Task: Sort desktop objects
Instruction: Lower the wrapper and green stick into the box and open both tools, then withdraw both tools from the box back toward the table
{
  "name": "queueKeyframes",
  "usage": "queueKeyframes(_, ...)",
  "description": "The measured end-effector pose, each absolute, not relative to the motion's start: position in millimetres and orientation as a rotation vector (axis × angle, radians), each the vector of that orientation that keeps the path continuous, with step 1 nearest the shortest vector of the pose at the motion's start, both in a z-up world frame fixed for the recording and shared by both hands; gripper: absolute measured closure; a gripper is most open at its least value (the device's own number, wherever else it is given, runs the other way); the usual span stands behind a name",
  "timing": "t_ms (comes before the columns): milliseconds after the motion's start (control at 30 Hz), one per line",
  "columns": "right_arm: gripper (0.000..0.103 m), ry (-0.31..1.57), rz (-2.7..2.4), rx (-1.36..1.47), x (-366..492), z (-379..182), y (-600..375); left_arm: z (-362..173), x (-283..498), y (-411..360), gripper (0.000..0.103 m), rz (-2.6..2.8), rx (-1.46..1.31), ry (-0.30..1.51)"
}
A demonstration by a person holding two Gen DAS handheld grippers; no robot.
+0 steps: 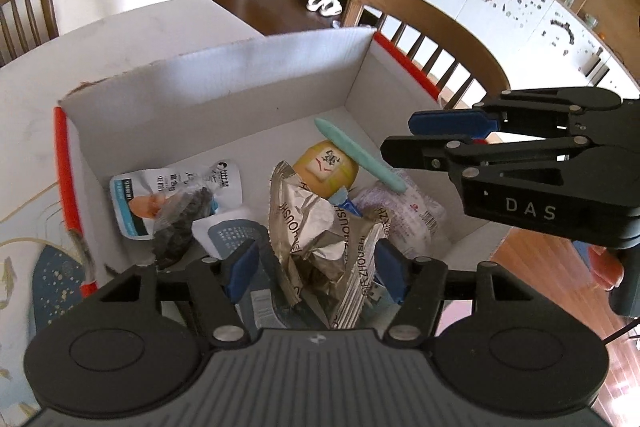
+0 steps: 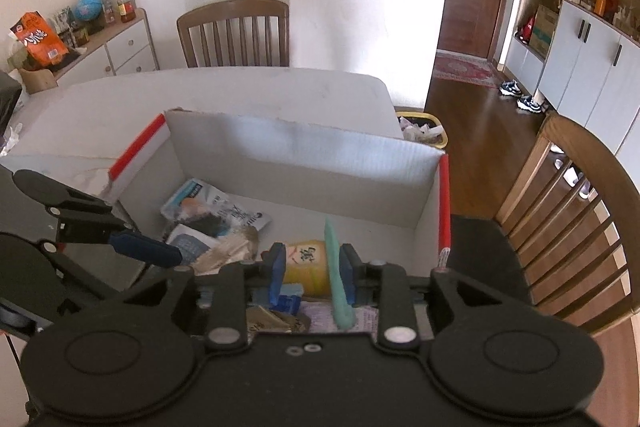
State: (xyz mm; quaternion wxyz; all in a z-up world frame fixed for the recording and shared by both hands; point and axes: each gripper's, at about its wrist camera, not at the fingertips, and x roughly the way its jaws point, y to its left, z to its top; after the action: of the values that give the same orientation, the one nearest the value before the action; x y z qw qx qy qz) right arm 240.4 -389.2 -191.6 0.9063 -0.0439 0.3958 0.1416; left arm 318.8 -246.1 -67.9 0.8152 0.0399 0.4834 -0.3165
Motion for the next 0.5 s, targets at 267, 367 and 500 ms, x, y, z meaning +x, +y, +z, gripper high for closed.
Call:
queueKeyframes(267,0.071,0.794,0.298,-0.088,228.3,-178.6,-375.8,-48.6,309.7,-231.6,0.040,-0.664,0.065,0.979)
queueKeyframes(367,0.070,0.788,0.299,-0.087,222.5,-174.7,-371.8,-43.1,305.6,-223.8,0.040,-0.654,0.059,0.965)
queueKeyframes(500,0.070,0.780,0.300,-0.082,214.7,-168.9,-366.1,-34.2,298.0,-212.9,0.040,-0.646,0.056,0.939)
